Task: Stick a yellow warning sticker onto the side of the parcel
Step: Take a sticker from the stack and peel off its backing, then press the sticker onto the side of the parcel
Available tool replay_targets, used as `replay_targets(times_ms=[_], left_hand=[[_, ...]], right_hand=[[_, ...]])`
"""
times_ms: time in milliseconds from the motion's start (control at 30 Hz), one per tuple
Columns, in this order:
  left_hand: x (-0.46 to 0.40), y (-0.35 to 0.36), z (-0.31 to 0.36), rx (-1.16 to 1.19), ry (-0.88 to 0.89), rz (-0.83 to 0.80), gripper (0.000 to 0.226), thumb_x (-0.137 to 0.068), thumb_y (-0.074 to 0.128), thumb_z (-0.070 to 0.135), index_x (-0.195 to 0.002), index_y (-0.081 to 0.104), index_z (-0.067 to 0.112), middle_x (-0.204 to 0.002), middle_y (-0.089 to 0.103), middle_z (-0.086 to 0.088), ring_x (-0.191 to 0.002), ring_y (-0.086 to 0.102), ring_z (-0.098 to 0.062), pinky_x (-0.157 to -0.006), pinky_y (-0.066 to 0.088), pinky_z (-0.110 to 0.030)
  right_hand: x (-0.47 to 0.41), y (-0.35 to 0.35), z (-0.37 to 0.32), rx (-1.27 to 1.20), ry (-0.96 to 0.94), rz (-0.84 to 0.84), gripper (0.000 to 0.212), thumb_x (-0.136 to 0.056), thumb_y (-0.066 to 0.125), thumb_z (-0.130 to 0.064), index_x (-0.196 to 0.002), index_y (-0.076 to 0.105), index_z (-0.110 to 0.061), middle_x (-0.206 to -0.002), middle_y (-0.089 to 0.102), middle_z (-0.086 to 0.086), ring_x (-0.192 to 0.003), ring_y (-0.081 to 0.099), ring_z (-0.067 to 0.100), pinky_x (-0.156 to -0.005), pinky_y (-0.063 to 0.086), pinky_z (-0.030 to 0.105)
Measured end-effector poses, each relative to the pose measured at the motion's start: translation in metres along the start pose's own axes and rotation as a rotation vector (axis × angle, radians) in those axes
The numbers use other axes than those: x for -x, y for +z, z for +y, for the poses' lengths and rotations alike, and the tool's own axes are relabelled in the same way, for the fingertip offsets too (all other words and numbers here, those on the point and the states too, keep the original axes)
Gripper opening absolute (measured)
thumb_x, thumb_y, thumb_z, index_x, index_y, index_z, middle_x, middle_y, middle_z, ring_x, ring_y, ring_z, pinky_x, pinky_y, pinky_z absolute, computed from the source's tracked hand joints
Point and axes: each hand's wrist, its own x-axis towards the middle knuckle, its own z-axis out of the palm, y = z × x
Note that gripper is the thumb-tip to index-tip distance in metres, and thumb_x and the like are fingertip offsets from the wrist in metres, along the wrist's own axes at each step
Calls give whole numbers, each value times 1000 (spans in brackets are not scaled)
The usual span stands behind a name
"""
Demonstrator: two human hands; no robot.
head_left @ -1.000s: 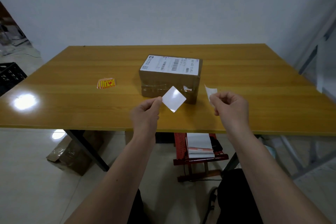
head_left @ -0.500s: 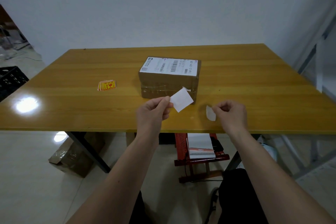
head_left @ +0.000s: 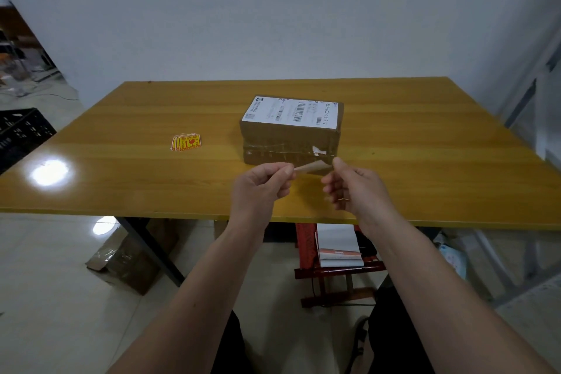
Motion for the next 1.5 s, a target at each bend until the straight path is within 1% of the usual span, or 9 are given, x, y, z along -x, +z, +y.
replay_targets(times_ms=[133, 367, 600, 800, 1000, 1133, 1233, 1367, 1500], left_hand=[[-1, -6, 0, -82, 73, -65, 8, -83, 65, 9, -87, 72, 11, -82, 71, -4, -72, 61, -9, -71, 55, -22], [-3, -11, -4, -222, 163, -114, 13, -82, 66, 7, -81, 71, 19, -82, 72, 1, -76, 63, -9, -68, 54, -18], [-7, -12, -7, -250, 199, -107, 11, -80, 68, 5, -84, 69, 16, -78, 69, 4, -68, 61, 1, -63, 52, -13], [-8, -12, -9, -166, 157, -11, 20, -81, 68, 8, -100, 62, 12, -71, 68, 5, -65, 63, 0, -63, 52, -15], [1, -1, -15, 164, -32, 208, 22, -79, 71, 13, -98, 66, 23, -64, 68, 13, -71, 60, -6, -73, 50, -26], [10, 12, -19, 275, -94, 242, 28, -78, 71, 12, -105, 69, 20, -79, 68, 10, -78, 59, -5, -75, 47, -25], [14, 18, -20, 287, -117, 223, 25, -78, 72, 13, -103, 71, 21, -85, 71, 9, -78, 60, -5, -72, 47, -23], [13, 16, -19, 103, -118, 192, 12, -82, 67, 30, -93, 70, 30, -96, 70, 12, -94, 60, -8, -82, 51, -29], [-3, -2, -10, -347, 94, 154, 39, -85, 63, 31, -122, 59, 19, -123, 62, 1, -110, 55, -13, -88, 45, -29]], right_hand=[[2, 5, -1, -43, 11, -6, 39, -94, 51, -36, -70, 66, -9, -63, 61, 5, -55, 52, 15, -50, 44, 24], [1, 8, 2, -54, 3, 1, 33, -94, 52, -32, -73, 65, -10, -62, 61, 3, -54, 52, 13, -50, 44, 24], [-2, 5, 5, -54, -28, 32, 26, -93, 54, -27, -80, 65, -8, -66, 62, 4, -57, 53, 15, -52, 45, 25], [-2, 6, 9, -55, -70, -7, 16, -87, 63, -17, -72, 66, -13, -68, 63, 4, -59, 54, 14, -53, 45, 25], [2, 15, 9, -53, -104, -39, 9, -82, 70, -17, -73, 69, -15, -68, 63, 1, -60, 55, 11, -55, 47, 25], [4, 23, 9, -51, -149, -60, 4, -80, 71, -18, -80, 71, -13, -66, 61, 0, -58, 55, 8, -56, 48, 23], [4, 28, 9, -62, -181, -18, 9, -82, 69, -15, -74, 69, -15, -60, 59, -2, -54, 53, 5, -52, 48, 20], [2, 26, 7, 68, -241, -20, 19, -87, 62, -11, -68, 63, -12, -59, 55, 1, -53, 50, 8, -54, 45, 23], [-2, 20, -3, 348, -351, -40, 18, -90, 57, -12, -72, 58, -12, -64, 55, 1, -59, 50, 13, -60, 44, 31]])
